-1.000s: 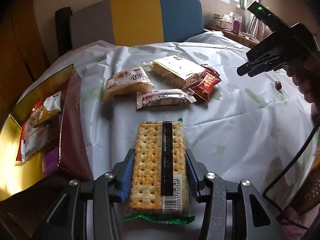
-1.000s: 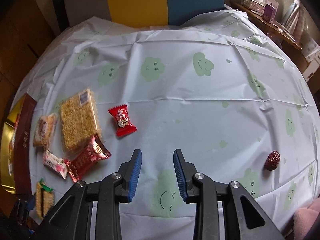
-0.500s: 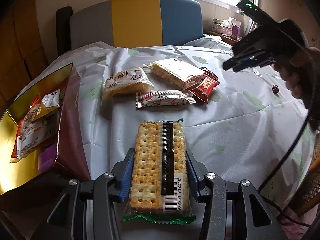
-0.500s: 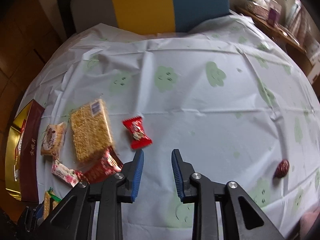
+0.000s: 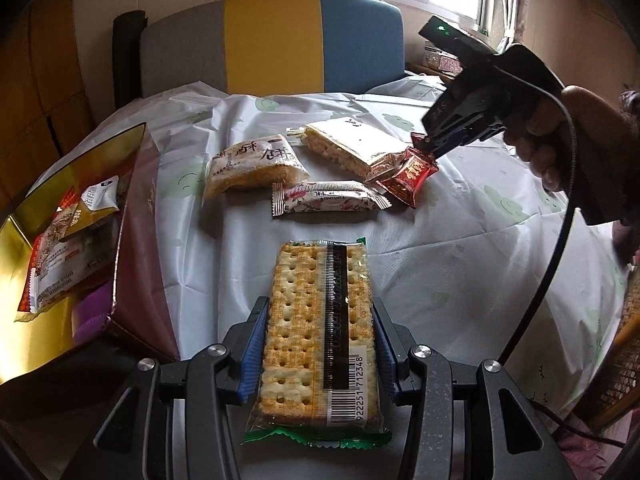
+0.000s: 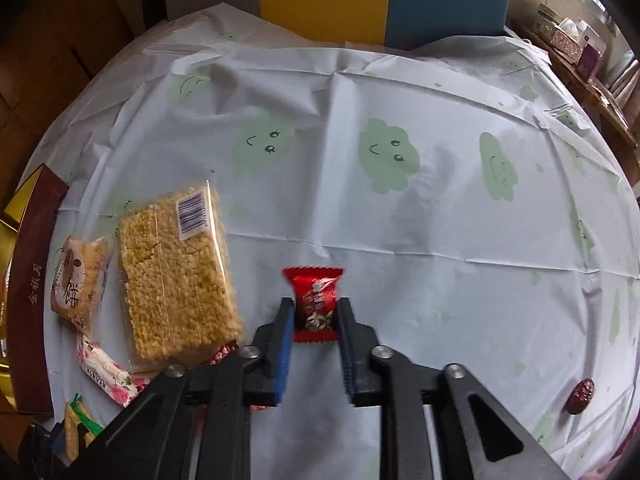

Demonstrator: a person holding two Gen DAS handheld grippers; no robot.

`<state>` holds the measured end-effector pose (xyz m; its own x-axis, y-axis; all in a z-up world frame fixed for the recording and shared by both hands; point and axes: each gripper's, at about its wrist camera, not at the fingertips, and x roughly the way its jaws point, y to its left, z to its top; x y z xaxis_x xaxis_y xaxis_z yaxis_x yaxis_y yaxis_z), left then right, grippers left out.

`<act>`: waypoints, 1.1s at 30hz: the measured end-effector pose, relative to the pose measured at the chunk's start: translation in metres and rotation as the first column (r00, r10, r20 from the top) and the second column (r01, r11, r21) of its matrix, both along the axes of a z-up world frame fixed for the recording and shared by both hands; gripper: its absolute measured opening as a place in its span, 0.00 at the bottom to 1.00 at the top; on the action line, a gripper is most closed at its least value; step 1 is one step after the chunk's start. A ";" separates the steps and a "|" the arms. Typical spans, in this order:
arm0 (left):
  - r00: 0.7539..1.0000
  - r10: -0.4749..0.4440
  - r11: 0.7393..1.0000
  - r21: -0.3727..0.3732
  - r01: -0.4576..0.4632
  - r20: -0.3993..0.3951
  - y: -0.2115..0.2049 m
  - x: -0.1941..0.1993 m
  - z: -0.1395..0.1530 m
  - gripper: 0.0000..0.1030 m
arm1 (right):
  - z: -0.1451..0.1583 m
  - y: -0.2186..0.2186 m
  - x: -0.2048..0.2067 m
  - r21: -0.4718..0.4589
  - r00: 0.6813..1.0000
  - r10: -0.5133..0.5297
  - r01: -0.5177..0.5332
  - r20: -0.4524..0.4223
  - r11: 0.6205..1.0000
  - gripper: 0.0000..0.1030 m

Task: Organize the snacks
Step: 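Grasp the red wrapped candy with the right tool while the left tool holds the cracker packet, then carry the cracker packet into the gold tin and open the left tool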

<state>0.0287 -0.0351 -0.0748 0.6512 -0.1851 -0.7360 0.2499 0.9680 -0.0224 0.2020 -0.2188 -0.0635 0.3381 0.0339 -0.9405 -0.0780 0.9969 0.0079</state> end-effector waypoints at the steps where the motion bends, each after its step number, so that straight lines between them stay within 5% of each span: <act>1: 1.000 0.000 1.000 0.000 0.000 0.001 0.000 0.000 0.000 0.47 | 0.001 -0.002 -0.002 -0.004 1.000 0.001 -0.001 -0.001 1.000 0.18; 9: 1.000 0.006 1.000 -0.001 -0.006 0.007 -0.001 -0.001 0.000 0.47 | -0.002 -0.023 -0.036 -0.010 0.996 0.025 -0.026 -0.083 1.000 0.18; 18: 1.000 0.008 1.000 0.010 -0.008 0.006 -0.003 -0.001 0.001 0.47 | -0.010 -0.038 -0.052 0.035 0.998 0.026 -0.024 -0.056 0.999 0.19; 33: 0.999 0.022 1.000 0.011 -0.022 -0.037 -0.003 0.005 0.006 0.46 | -0.015 -0.001 -0.070 -0.074 0.995 0.092 -0.094 -0.026 0.993 0.19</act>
<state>0.0335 -0.0386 -0.0689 0.6269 -0.1632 -0.7618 0.2276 0.9735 -0.0213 0.1321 -0.2202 -0.0781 0.3152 -0.0065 -0.9490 -0.1713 0.9832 -0.0636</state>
